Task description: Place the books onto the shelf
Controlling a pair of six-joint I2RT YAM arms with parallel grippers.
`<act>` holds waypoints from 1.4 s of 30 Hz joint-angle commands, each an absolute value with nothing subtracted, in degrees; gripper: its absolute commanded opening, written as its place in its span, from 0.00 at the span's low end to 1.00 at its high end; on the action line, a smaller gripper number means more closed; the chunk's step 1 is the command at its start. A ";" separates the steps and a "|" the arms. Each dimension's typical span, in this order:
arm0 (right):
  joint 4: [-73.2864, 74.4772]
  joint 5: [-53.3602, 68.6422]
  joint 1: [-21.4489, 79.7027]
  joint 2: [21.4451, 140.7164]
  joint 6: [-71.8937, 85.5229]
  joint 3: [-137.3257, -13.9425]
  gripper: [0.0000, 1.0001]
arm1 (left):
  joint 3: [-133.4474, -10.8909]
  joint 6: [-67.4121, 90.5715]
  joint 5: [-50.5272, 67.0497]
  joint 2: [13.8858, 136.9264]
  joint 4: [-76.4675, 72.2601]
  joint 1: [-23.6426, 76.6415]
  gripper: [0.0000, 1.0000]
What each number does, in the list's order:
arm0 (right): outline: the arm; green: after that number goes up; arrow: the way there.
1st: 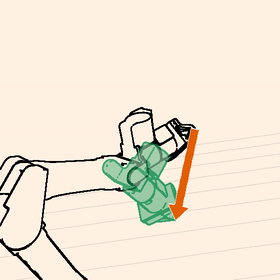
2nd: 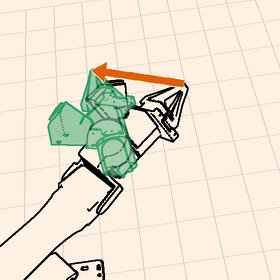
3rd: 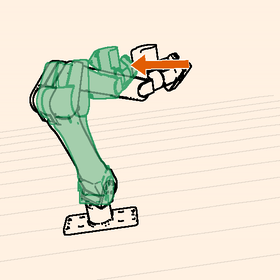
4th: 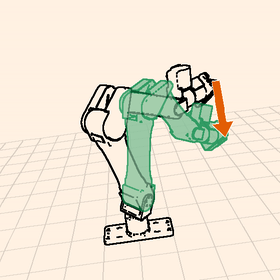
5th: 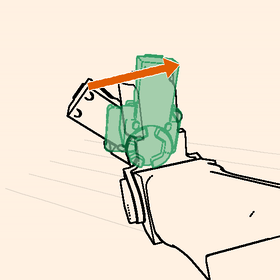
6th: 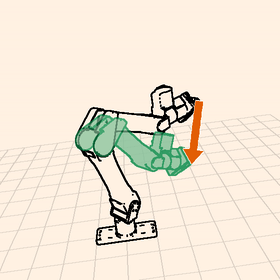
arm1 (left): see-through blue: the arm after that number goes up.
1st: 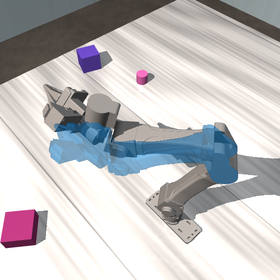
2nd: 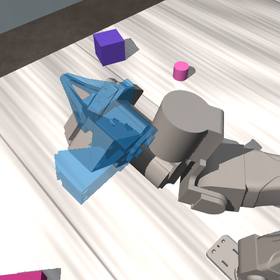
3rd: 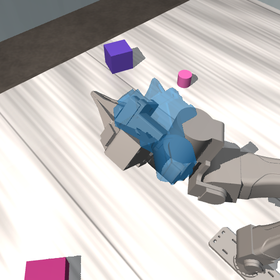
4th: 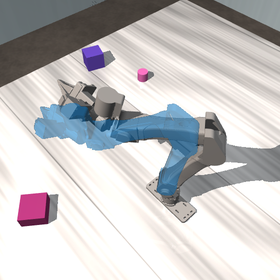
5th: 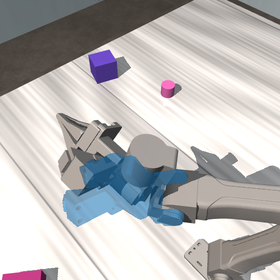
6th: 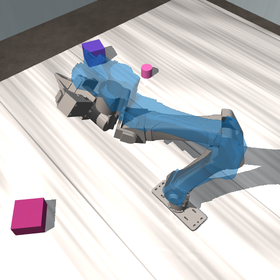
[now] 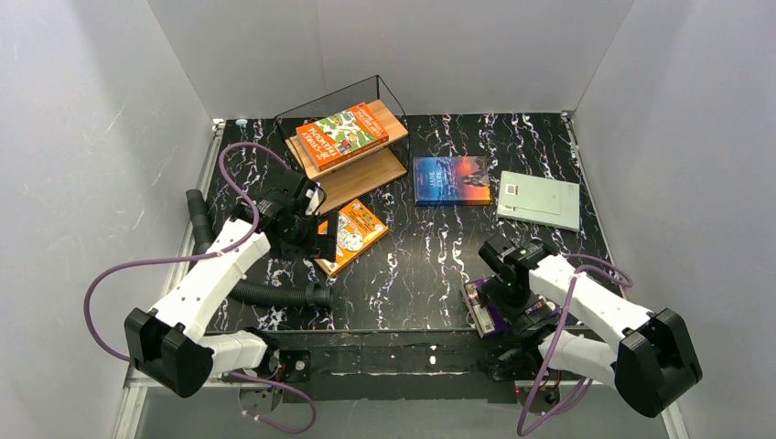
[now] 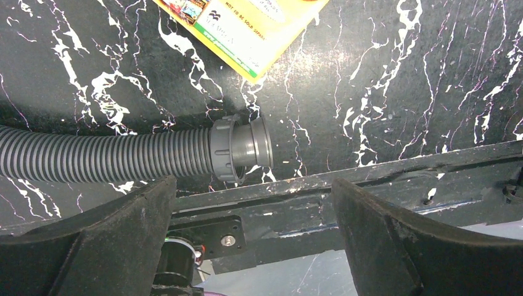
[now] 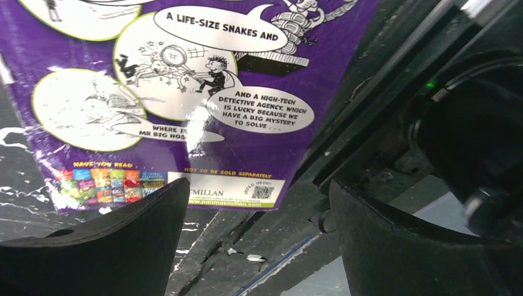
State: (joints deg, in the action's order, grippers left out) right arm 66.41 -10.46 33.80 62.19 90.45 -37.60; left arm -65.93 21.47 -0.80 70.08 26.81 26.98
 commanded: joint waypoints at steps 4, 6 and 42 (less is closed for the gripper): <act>59.42 -9.56 33.75 61.70 93.06 -33.27 0.91 | -65.84 22.26 -0.01 71.03 31.11 27.20 0.98; 58.08 -11.39 33.75 61.14 92.06 -33.33 0.91 | -65.99 22.32 -0.02 71.25 31.11 27.16 0.98; 23.83 0.51 23.34 54.83 49.59 -30.39 0.94 | -74.73 25.21 5.15 84.19 28.89 41.76 0.98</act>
State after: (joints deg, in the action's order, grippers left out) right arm 25.93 -3.55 29.10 57.84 50.87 -34.76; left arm -70.65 24.05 3.64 79.94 25.43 36.62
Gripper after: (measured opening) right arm 0.942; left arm 0.982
